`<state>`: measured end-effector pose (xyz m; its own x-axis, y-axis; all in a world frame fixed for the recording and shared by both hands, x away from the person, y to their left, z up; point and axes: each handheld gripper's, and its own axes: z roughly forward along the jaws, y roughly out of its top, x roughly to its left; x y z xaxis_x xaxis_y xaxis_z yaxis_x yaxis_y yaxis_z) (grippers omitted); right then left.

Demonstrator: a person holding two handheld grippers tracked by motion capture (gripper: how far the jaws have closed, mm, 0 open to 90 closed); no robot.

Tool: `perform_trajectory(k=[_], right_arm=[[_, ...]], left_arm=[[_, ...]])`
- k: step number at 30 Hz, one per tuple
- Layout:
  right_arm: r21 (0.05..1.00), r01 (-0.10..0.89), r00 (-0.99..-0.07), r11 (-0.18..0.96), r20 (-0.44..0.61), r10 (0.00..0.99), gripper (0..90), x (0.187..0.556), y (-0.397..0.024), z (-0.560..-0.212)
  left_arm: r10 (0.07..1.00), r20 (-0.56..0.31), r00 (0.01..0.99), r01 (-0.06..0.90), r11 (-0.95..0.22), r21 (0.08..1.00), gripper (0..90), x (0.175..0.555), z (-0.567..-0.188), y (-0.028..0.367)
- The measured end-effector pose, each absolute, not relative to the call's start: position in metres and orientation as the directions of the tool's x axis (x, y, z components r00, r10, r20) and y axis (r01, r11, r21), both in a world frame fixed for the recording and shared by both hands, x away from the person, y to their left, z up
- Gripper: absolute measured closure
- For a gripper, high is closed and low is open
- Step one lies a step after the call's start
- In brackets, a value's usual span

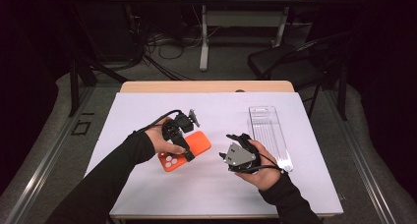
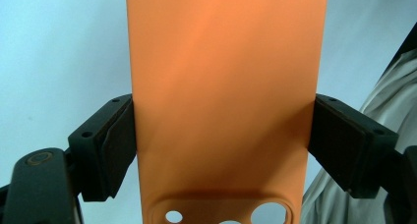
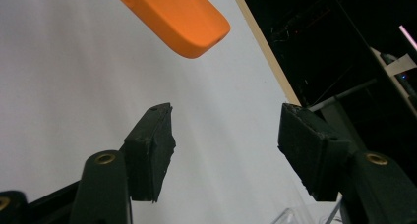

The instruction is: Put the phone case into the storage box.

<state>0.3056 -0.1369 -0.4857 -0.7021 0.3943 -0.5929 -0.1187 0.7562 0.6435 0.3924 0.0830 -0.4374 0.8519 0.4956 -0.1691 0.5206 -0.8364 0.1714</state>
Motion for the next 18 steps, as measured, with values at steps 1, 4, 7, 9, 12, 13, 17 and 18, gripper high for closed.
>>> perform_trajectory(k=[1, 4, 7, 9, 12, 13, 17, 18], right_arm=[[0.647, -0.109, -0.701, 0.755, -0.588, 0.403, 38.2, 0.3037, -0.1357, -0.4879], [0.619, -0.133, -0.693, 0.774, -0.616, 0.374, 40.3, 0.3028, -0.1338, -0.4901], [0.58, -0.158, -0.689, 0.799, -0.644, 0.331, 42.0, 0.3014, -0.1324, -0.4921], [0.558, -0.192, -0.684, 0.807, -0.666, 0.298, 42.7, 0.3017, -0.1307, -0.4933], [0.538, -0.212, -0.673, 0.816, -0.685, 0.277, 42.6, 0.3006, -0.1302, -0.4935], [0.54, -0.226, -0.668, 0.811, -0.692, 0.275, 42.8, 0.3004, -0.1297, -0.4938], [0.549, -0.242, -0.669, 0.8, -0.691, 0.272, 43.1, 0.2986, -0.1286, -0.4933], [0.549, -0.242, -0.669, 0.8, -0.691, 0.272, 43.1, 0.2986, -0.1286, -0.4933]], left_arm=[[0.495, -0.168, 0.852, 0.52, -0.837, 0.171, 16.6, 0.3923, -0.4377, 0.0827], [0.494, -0.169, 0.853, 0.519, -0.839, 0.165, 16.6, 0.3921, -0.4377, 0.0815], [0.491, -0.168, 0.855, 0.515, -0.841, 0.167, 16.6, 0.3925, -0.4384, 0.0806], [0.49, -0.168, 0.856, 0.514, -0.841, 0.166, 16.5, 0.3926, -0.4388, 0.0801], [0.494, -0.171, 0.852, 0.519, -0.838, 0.166, 16.5, 0.3931, -0.4389, 0.0793], [0.493, -0.173, 0.853, 0.518, -0.839, 0.167, 16.6, 0.3934, -0.439, 0.0791], [0.493, -0.176, 0.852, 0.52, -0.837, 0.169, 16.6, 0.3936, -0.4393, 0.0781], [0.493, -0.176, 0.852, 0.52, -0.837, 0.169, 16.5, 0.3936, -0.4393, 0.0781]])
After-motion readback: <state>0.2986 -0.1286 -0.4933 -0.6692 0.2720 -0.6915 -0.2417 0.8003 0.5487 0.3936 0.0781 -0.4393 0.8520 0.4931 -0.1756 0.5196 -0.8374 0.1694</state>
